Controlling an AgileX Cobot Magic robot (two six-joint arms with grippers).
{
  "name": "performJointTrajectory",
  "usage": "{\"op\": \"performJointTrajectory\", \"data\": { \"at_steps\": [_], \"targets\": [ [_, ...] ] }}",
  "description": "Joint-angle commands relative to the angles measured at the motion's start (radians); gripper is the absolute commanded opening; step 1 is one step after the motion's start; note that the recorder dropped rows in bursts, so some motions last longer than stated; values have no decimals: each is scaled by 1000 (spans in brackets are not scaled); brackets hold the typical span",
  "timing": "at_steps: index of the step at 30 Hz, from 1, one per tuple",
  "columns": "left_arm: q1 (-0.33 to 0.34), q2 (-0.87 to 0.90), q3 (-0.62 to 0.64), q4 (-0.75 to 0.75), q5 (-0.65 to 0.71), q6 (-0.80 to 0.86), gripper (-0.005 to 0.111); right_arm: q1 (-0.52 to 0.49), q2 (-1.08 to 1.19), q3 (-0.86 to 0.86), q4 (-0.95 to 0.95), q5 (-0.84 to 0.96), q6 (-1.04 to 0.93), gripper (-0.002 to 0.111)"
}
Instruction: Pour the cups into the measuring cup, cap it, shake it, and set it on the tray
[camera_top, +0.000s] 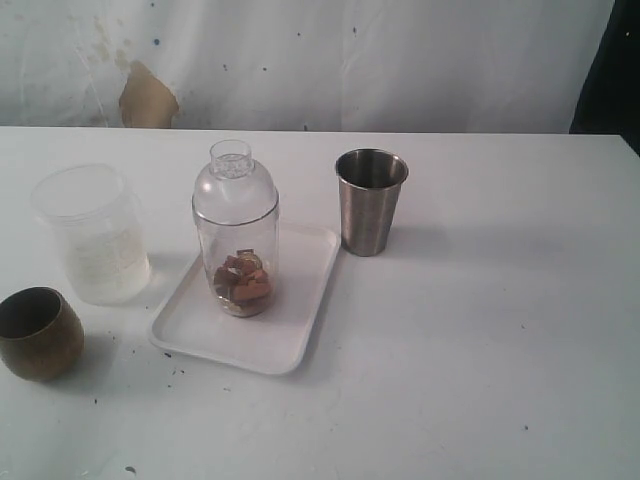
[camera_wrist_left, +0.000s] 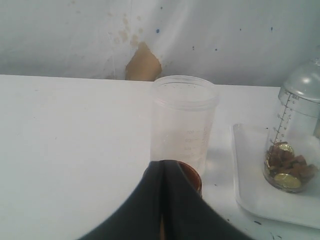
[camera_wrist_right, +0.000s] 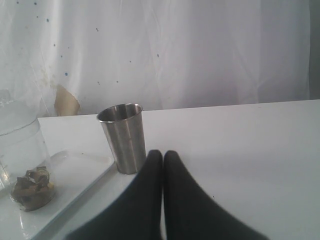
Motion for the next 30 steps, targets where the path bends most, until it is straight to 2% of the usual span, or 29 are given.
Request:
{"op": "performJointTrajectory", "data": {
  "at_steps": [1,30],
  "targets": [
    [0,-5,6,-6,1,2,0,2,0,5,-1,-6,-8,0],
    [0,-5,6,-6,1,2,0,2,0,5,-1,-6,-22,0]
  ]
}}
